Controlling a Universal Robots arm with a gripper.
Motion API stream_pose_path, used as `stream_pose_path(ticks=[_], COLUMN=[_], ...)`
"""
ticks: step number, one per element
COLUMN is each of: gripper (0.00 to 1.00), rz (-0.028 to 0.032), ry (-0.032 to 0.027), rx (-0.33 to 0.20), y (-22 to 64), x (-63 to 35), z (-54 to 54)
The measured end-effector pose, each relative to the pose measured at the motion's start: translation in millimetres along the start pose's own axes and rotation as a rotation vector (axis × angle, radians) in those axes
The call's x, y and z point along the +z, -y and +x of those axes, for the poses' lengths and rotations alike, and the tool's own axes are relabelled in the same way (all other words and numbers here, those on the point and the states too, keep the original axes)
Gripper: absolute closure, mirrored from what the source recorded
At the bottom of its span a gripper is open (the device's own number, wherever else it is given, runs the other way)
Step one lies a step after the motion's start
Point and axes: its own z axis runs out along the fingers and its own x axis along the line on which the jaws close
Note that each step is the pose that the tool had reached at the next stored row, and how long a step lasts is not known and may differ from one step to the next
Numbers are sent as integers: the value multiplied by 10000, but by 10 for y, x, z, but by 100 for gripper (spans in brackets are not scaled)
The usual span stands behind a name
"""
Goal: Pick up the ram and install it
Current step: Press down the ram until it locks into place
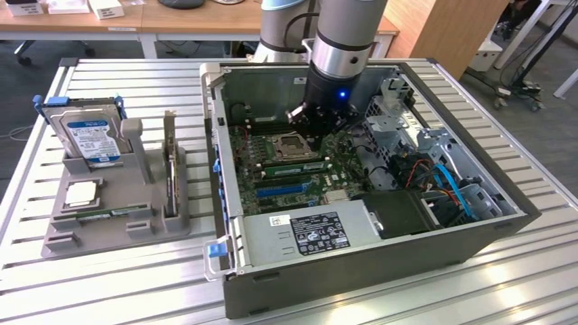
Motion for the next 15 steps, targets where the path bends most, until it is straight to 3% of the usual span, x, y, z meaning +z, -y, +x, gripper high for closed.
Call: stream_pose_path(ticks=[3, 7, 15], gripper=[90, 90, 90], rz=[15, 17, 77], ry=[15, 15, -19], rx=[356, 358, 358], y=[0, 0, 0], x=[3, 3, 2], z=[0, 1, 13])
